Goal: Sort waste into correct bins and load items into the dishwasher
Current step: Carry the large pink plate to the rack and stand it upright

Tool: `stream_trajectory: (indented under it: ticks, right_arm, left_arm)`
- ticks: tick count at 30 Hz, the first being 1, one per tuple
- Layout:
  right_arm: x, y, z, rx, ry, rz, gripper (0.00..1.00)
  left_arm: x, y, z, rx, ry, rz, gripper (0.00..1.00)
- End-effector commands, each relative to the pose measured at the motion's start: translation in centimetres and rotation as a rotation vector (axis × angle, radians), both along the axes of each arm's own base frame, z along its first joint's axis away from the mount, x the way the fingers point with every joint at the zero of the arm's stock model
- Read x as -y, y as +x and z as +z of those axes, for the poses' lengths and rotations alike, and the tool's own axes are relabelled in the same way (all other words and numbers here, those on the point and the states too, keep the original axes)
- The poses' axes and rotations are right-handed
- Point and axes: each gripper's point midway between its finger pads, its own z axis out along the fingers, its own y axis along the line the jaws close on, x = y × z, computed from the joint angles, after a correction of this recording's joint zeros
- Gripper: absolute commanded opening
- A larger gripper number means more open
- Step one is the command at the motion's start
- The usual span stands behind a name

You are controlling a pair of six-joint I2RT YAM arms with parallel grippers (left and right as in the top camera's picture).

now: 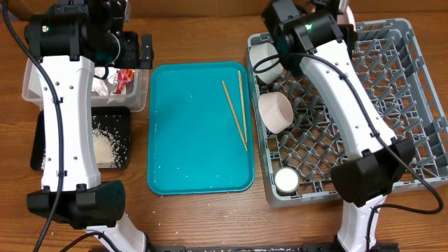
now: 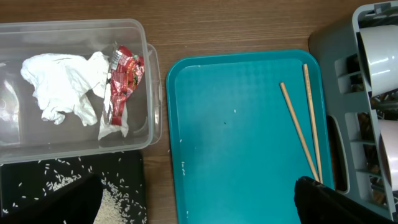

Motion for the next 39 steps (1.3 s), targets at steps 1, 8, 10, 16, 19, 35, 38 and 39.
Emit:
stream_trajectory:
  ticks: [1, 8, 10, 16, 19, 35, 38, 39]
  right_arm:
    - [-0.2, 0.4, -1.9, -0.041, -0.077, 0.014, 0.04]
    - [-0.8, 1.3, -5.9, -0.071, -0.094, 0.036, 0.04]
    - [-0.9, 1.3, -6.7, -0.078, -0.083, 0.039, 0.04]
    - [-2.2, 1.7, -9.2, -0.105, 0.063, 0.073, 0.14]
    - [-3.2, 1.7, -10.6, -0.132, 0.154, 0.096, 0.68]
    - [-6.8, 0.3, -5.2, -0.118, 0.429, 0.207, 1.0]
    - [-9.1, 0.3, -3.3, -0.084, 0.591, 0.281, 1.0]
    - [-10.3, 0.2, -3.3, -0.096, 0.658, 0.311, 1.0]
  left_arm:
    - [0.3, 0.0, 0.5, 0.016, 0.002, -0.004, 1.0]
    - [0.3, 0.0, 0.5, 0.016, 0.002, -0.004, 1.0]
    - [0.3, 0.0, 0.5, 0.016, 0.002, -0.004, 1.0]
    - [0.3, 0.0, 0.5, 0.016, 0.002, -0.004, 1.0]
    - [0.3, 0.0, 0.5, 0.016, 0.002, -0.004, 1.0]
    - [0.3, 0.0, 0.5, 0.016, 0.002, -0.004, 1.0]
    - [0.3, 0.0, 0.5, 0.016, 0.002, -0.004, 1.0]
    - [0.3, 0.0, 0.5, 0.016, 0.002, -0.005, 1.0]
